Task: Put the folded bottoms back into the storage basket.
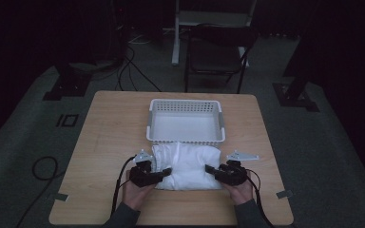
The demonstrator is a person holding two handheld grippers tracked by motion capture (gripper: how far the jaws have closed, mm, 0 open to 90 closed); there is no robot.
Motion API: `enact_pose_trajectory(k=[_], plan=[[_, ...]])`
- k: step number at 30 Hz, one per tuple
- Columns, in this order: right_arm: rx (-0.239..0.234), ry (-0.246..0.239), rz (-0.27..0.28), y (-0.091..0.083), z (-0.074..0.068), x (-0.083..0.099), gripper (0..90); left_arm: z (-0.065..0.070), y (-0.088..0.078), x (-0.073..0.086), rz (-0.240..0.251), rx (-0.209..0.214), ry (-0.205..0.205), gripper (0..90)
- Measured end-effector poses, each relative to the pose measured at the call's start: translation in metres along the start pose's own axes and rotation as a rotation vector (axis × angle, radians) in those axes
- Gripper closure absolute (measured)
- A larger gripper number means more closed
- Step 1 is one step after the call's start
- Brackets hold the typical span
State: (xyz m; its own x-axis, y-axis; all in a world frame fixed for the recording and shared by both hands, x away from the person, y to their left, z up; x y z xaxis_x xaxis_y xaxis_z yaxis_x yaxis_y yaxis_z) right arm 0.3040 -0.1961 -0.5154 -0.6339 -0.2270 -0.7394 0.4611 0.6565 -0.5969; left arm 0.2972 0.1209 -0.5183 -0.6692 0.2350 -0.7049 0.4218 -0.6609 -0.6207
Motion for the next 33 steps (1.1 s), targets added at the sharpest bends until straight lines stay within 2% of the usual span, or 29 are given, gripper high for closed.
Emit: enact_pose_trajectory(k=[12, 19, 33], plan=[[0.008, -0.033, 0.035, -0.008, -0.009, -0.007, 67.3, 0.004, -0.012, -0.005, 0.033, 0.0, 0.014, 53.6], [0.013, -0.049, 0.038, -0.009, -0.011, -0.01, 67.3, 0.005, -0.016, -0.008, 0.034, -0.005, 0.015, 53.6], [0.015, -0.055, 0.051, -0.014, -0.015, -0.017, 67.3, 0.009, -0.026, -0.014, 0.055, -0.001, 0.015, 53.5]])
Point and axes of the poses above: each handheld gripper's, and its own axes: y roughly forward along the jaws, x roughly out of its underside, z roughly to its right, the point moved 1 cm from there along y, roughly forward along the jaws, and after that the axes turned 5 degrees about -z, right-handed, at the moved point
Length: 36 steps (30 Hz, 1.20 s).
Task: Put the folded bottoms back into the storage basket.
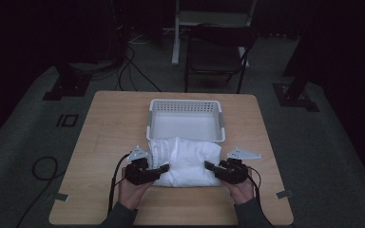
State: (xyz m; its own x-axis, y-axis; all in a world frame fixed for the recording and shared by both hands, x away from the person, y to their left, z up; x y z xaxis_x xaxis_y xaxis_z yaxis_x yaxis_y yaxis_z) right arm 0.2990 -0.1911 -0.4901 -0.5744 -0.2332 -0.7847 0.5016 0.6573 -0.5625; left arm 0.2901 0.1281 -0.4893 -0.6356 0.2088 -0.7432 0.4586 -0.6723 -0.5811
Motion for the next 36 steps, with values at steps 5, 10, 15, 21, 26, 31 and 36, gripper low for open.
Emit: enact_pose_trajectory(k=[5, 10, 15, 21, 26, 31, 36], plan=[[0.008, -0.017, 0.004, -0.001, -0.001, -0.005, 67.3, 0.001, -0.004, -0.002, 0.011, 0.001, -0.003, 53.5], [0.014, -0.032, 0.007, -0.002, -0.003, -0.009, 67.3, 0.001, -0.008, -0.005, 0.018, 0.008, -0.01, 53.5], [0.013, -0.033, 0.017, -0.005, -0.005, -0.011, 67.3, 0.004, -0.012, -0.009, 0.024, 0.005, -0.001, 53.6], [0.013, -0.039, 0.029, -0.008, -0.008, -0.015, 67.3, 0.005, -0.016, -0.012, 0.033, 0.005, -0.006, 53.6], [0.015, -0.043, 0.035, -0.009, -0.01, -0.019, 67.3, 0.005, -0.021, -0.016, 0.04, 0.002, -0.002, 53.7], [0.016, -0.052, 0.046, -0.012, -0.012, -0.025, 67.3, 0.006, -0.025, -0.021, 0.049, 0.002, 0.002, 53.7], [0.015, -0.055, 0.057, -0.013, -0.014, -0.031, 67.3, 0.004, -0.029, -0.027, 0.068, 0.008, 0.0, 53.8]])
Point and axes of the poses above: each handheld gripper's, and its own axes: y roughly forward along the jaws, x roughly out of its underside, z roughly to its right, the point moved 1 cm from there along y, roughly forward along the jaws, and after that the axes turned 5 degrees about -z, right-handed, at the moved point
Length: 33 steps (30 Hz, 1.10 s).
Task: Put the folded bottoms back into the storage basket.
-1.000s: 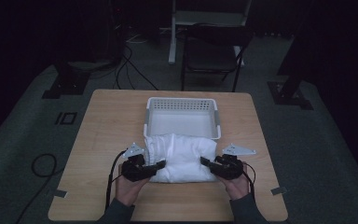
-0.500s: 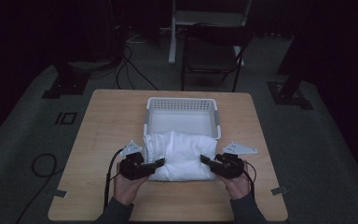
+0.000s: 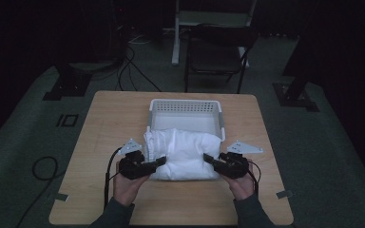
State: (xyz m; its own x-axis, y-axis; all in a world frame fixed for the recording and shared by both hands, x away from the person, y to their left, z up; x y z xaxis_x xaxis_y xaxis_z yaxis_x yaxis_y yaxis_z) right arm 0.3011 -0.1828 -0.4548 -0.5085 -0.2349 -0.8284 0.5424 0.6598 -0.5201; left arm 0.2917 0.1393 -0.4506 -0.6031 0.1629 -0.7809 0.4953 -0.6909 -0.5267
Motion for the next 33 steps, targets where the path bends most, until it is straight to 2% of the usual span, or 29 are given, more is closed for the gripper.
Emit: enact_pose_trajectory(k=[14, 33], plan=[[0.014, -0.022, 0.028, -0.003, -0.003, -0.019, 67.3, -0.001, -0.009, -0.015, 0.034, -0.005, 0.002, 54.0], [0.052, -0.036, 0.052, -0.011, -0.003, -0.038, 67.4, -0.003, -0.005, -0.036, 0.052, -0.006, 0.013, 54.2]])
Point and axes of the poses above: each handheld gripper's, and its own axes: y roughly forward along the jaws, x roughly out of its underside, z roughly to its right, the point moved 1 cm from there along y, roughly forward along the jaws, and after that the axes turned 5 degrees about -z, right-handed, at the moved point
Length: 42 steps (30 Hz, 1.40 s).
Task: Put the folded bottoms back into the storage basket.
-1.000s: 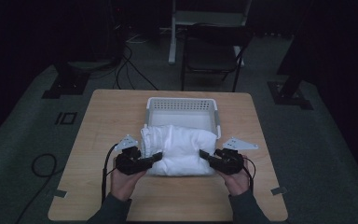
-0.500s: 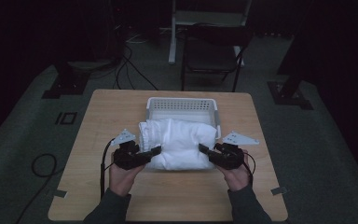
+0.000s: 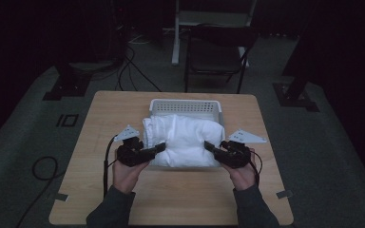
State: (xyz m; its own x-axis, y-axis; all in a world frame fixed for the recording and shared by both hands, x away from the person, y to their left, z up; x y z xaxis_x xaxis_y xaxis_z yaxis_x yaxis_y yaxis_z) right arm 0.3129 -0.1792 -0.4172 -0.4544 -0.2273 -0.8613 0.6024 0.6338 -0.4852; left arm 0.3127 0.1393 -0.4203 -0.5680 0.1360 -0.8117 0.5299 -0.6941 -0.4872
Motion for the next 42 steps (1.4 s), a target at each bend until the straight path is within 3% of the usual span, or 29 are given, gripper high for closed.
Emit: enact_pose_trajectory(k=[14, 42], plan=[[0.022, -0.008, 0.012, 0.001, 0.003, -0.012, 67.4, -0.002, 0.002, -0.013, 0.007, -0.017, 0.009, 54.3], [0.056, -0.008, 0.014, 0.013, 0.012, -0.028, 67.4, -0.016, 0.015, -0.027, 0.014, -0.031, -0.014, 54.4]])
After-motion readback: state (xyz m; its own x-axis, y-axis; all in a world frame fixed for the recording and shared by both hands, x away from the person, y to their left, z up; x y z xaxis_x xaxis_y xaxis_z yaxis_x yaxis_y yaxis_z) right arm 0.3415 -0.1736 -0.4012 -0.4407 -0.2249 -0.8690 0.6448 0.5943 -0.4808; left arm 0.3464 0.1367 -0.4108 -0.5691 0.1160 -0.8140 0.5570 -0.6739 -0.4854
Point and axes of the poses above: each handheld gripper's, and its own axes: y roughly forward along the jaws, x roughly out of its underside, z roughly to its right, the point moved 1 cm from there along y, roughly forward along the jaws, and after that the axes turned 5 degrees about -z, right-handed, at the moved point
